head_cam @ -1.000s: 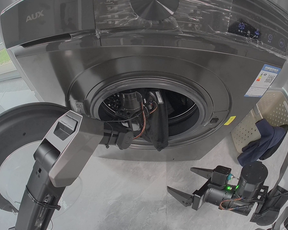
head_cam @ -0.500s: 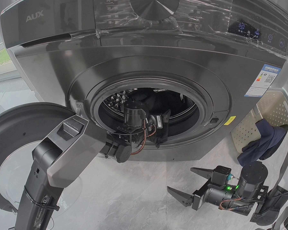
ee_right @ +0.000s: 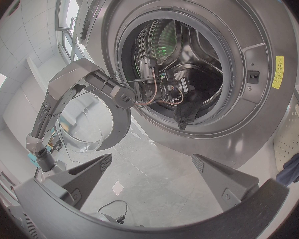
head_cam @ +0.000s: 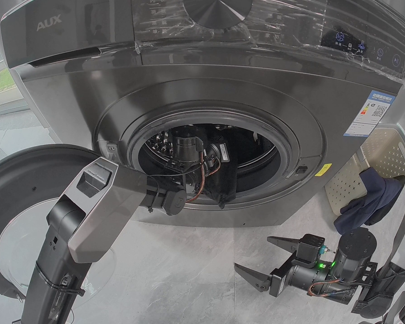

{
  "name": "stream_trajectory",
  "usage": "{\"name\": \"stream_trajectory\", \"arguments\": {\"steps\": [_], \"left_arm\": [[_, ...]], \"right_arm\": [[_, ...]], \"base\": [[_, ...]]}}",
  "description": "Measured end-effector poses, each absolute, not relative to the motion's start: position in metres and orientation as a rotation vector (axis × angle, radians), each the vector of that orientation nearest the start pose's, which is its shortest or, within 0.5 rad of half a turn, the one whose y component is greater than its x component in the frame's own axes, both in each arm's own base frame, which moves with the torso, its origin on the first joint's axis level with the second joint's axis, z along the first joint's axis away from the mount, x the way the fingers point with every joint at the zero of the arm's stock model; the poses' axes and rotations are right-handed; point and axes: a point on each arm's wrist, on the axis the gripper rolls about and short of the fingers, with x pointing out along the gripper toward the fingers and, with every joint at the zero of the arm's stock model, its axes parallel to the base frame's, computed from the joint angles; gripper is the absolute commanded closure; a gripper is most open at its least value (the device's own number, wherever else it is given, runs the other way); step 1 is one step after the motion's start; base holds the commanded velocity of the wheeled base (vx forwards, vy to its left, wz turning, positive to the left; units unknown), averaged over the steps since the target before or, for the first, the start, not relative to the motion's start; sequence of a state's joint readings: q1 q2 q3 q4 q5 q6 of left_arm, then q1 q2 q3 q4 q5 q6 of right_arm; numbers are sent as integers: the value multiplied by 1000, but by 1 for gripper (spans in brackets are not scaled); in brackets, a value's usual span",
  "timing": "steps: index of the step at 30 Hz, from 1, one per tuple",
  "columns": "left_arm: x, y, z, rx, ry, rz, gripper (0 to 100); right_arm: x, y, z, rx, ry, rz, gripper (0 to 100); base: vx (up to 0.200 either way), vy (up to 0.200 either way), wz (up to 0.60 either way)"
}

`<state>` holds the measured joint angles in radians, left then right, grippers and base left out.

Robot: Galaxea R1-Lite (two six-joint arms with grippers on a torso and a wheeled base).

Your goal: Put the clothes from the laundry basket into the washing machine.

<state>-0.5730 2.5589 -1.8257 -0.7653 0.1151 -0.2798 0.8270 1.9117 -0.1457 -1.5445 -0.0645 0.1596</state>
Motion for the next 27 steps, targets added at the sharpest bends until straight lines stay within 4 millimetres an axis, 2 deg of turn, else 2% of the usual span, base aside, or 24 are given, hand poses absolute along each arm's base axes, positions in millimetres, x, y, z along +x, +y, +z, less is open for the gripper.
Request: {"name": "stream_trajectory", "arguments": {"steps": [6, 16, 17, 23, 27], "left_arm": [[457, -291, 122, -339, -71, -457, 100], [466, -292, 112, -356, -109, -434, 100], [467, -291, 111, -353, -102, -427, 0], [466, -290, 115, -350, -94, -406, 0], [456, -290, 121, -348, -41, -407, 0]], "right_arm": [[164, 176, 74, 53, 265, 740, 0], [164, 176, 73, 52, 267, 739, 0], [164, 176, 73, 52, 268, 739, 0], [164, 176, 73, 51, 270, 740, 0], [164, 174, 73, 52, 271, 735, 0]], "base": [[0, 0, 0], [0, 0, 0], [0, 0, 0], [0, 0, 0], [0, 0, 0]]}}
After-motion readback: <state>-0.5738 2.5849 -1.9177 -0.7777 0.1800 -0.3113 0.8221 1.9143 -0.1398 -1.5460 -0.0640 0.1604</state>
